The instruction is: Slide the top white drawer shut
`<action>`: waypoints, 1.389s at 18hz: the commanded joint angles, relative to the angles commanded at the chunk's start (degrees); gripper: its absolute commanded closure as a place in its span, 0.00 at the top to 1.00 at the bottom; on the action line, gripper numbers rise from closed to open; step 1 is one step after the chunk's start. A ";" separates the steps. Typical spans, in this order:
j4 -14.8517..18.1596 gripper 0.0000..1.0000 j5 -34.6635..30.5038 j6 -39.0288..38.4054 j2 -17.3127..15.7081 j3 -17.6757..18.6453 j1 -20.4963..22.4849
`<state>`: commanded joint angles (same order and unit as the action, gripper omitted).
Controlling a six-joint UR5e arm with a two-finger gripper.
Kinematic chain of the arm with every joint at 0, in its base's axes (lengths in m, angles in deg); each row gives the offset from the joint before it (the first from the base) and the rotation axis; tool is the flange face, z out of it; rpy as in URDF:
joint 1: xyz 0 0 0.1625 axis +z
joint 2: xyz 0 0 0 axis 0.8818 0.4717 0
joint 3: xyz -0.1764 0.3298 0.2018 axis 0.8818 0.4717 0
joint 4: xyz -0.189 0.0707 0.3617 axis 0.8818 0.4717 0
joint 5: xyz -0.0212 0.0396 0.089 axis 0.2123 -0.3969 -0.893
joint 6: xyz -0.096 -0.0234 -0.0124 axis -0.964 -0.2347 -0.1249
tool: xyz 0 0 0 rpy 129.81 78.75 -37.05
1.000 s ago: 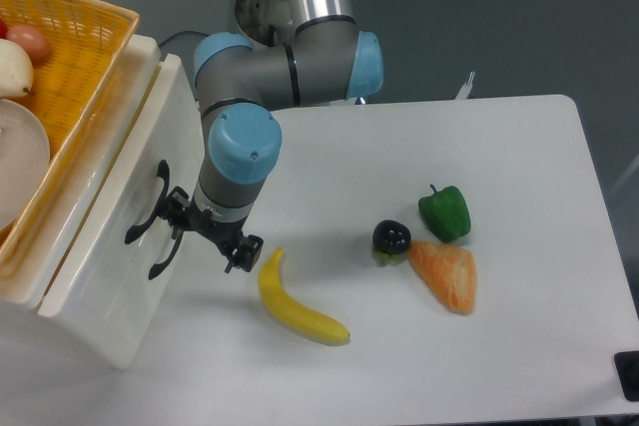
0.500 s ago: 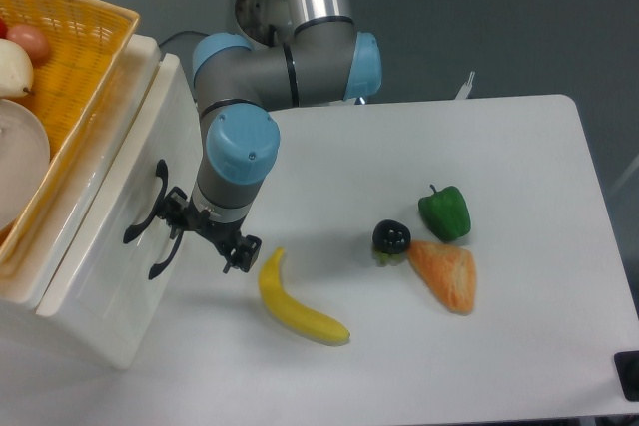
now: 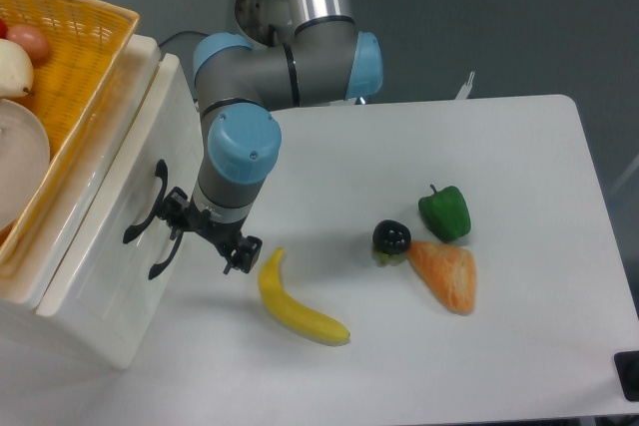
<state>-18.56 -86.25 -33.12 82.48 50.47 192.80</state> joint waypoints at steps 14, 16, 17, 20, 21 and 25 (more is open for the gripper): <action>-0.18 1.00 -10.09 26.78 -4.57 0.08 12.75; 0.00 1.00 -13.78 32.84 -5.18 0.08 13.98; 0.26 1.00 -15.02 35.57 -5.71 0.08 14.60; 0.61 1.00 -15.12 43.04 -6.76 0.35 16.79; 0.61 1.00 -15.29 45.51 -7.03 0.26 17.50; 1.14 1.00 -15.12 53.95 -7.91 0.43 19.61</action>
<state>-17.43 -101.36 20.83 74.57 50.90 212.41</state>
